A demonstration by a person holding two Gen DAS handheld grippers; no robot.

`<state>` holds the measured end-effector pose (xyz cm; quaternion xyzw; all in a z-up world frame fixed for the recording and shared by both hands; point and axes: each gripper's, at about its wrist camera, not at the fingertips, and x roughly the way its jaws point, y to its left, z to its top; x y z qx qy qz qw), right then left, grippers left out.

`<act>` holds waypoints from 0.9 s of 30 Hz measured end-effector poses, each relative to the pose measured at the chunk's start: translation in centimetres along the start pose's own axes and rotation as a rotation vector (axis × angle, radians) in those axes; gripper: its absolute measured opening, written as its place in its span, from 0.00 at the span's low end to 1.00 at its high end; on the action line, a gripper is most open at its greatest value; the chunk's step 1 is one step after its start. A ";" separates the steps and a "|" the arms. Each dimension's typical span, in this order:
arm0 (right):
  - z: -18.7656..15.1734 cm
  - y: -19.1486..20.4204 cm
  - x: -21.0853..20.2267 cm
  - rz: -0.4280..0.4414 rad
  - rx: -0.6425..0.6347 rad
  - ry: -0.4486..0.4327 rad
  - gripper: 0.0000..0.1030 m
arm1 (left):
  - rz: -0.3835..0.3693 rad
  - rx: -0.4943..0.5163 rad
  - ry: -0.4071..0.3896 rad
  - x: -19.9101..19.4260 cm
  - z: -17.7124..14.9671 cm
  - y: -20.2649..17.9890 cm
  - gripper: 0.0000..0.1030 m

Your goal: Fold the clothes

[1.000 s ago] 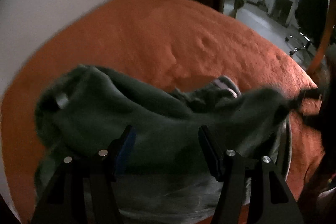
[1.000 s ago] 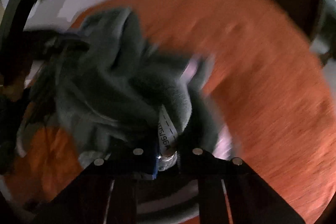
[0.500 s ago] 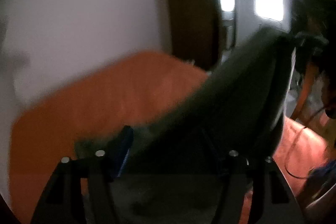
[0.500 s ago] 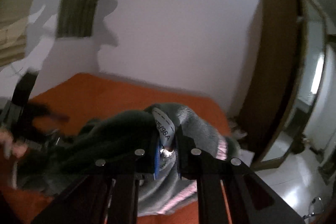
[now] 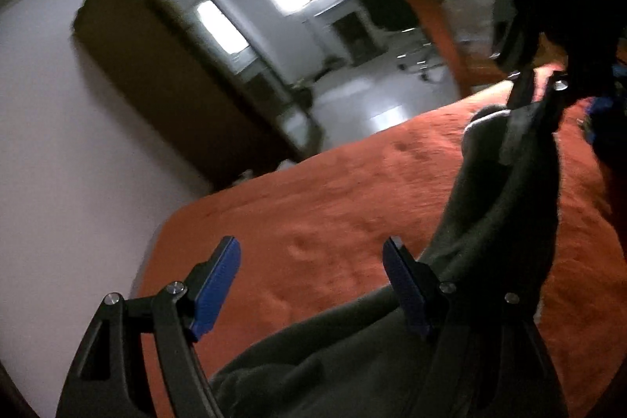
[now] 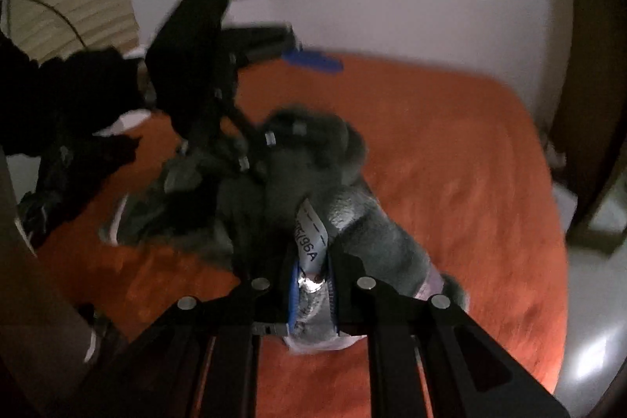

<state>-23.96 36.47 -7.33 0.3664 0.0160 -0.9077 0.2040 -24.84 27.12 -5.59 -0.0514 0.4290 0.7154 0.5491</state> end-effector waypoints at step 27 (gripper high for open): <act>-8.6 -2.8 3.7 -0.025 0.248 0.245 0.56 | -0.306 0.207 0.138 5.1 -1.1 -10.0 0.74</act>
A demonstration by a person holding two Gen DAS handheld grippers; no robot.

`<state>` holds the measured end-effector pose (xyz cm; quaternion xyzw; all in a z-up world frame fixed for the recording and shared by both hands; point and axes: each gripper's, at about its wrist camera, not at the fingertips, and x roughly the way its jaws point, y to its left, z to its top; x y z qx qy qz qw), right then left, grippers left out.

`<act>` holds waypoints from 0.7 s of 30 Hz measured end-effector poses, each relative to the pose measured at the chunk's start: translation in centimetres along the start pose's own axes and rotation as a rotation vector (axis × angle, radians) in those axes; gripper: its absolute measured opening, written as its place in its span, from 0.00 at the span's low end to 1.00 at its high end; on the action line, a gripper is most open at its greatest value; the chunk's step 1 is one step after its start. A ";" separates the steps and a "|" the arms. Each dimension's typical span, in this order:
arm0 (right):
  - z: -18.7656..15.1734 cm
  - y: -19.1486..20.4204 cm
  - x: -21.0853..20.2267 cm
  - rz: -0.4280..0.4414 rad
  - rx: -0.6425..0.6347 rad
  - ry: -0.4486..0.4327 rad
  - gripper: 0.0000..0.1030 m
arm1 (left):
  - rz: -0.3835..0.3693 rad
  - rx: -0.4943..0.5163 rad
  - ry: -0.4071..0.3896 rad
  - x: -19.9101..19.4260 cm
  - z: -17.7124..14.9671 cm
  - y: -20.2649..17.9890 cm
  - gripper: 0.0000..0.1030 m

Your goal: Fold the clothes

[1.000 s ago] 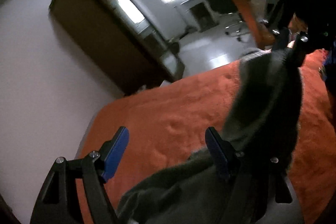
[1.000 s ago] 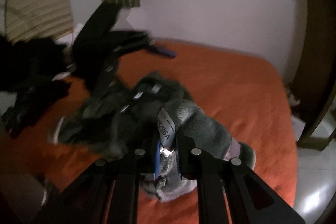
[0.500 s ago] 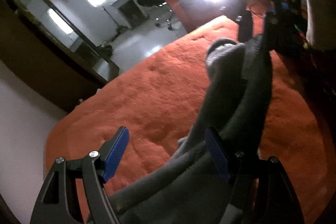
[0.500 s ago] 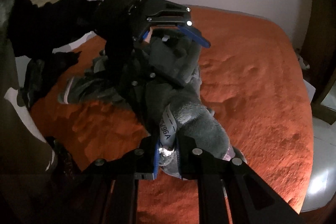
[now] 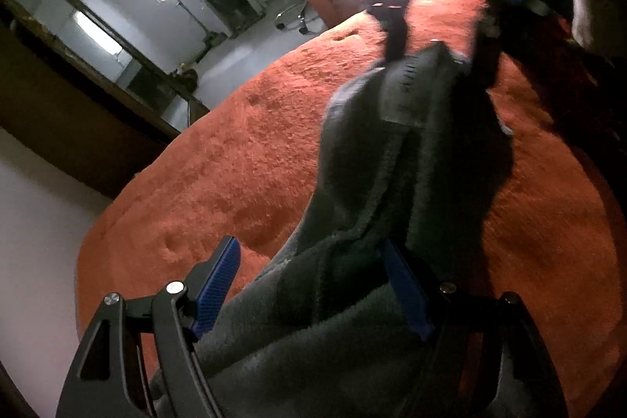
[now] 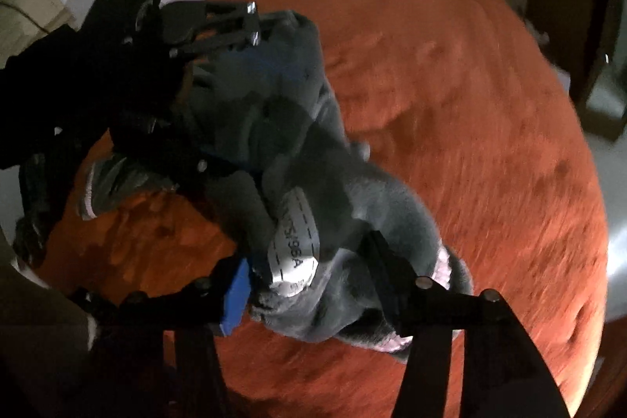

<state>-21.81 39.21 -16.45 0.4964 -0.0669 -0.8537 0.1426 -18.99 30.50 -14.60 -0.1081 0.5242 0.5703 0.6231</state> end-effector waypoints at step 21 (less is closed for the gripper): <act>-1.1 0.1 2.6 -0.045 0.036 -0.002 0.17 | -0.096 -0.104 0.073 4.8 0.4 -0.4 0.73</act>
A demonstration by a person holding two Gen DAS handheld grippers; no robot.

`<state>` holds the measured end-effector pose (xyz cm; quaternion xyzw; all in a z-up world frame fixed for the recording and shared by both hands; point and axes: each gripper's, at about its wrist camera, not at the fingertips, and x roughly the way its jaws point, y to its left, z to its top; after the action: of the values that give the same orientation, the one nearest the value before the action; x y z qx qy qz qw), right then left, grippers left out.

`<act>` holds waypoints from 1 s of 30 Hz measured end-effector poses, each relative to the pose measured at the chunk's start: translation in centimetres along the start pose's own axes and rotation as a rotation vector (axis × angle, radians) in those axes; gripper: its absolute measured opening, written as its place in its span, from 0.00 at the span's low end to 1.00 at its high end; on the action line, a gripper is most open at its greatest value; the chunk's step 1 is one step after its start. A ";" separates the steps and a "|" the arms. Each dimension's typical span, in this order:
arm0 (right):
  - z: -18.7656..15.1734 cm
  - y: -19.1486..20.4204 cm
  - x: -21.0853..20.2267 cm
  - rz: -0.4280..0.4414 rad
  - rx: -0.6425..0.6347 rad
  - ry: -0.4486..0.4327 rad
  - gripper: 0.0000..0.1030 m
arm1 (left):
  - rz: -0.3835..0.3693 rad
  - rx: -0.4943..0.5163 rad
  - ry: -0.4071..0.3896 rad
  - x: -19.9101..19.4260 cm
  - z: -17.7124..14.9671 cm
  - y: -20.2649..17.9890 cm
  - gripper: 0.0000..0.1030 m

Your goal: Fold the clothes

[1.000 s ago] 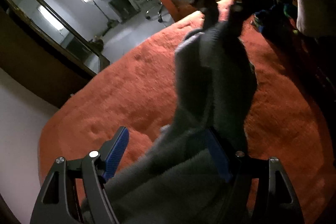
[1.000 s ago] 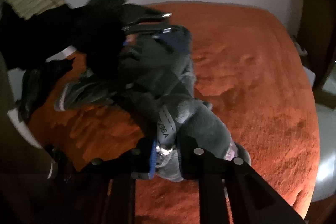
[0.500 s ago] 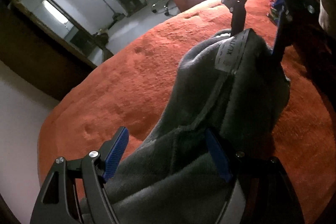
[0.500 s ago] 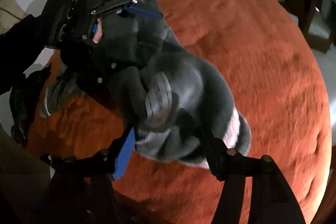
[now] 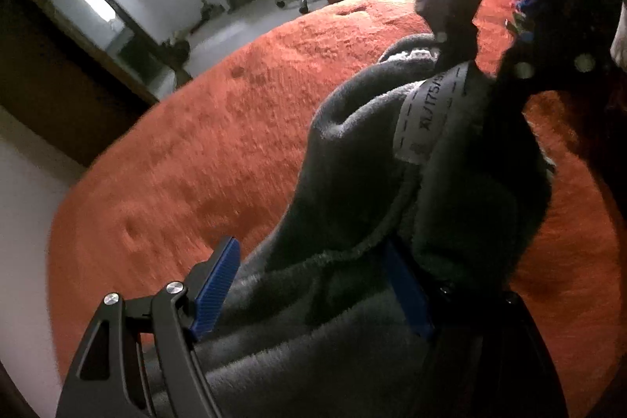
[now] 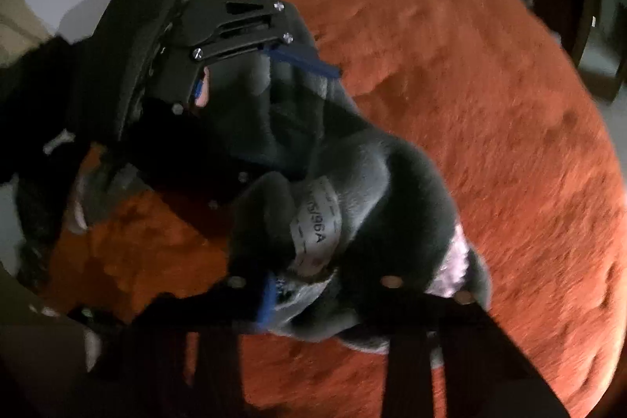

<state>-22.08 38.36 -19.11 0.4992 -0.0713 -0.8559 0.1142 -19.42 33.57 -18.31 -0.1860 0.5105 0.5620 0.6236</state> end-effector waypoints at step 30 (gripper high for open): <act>0.2 2.2 -3.9 0.083 -0.180 -0.154 0.14 | 0.056 -0.104 -0.135 -4.1 -2.2 -0.5 0.11</act>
<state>-20.17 37.26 -15.22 0.4162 -0.0235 -0.8893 0.1881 -19.28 29.59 -15.90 -0.1656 0.4423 0.6162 0.6303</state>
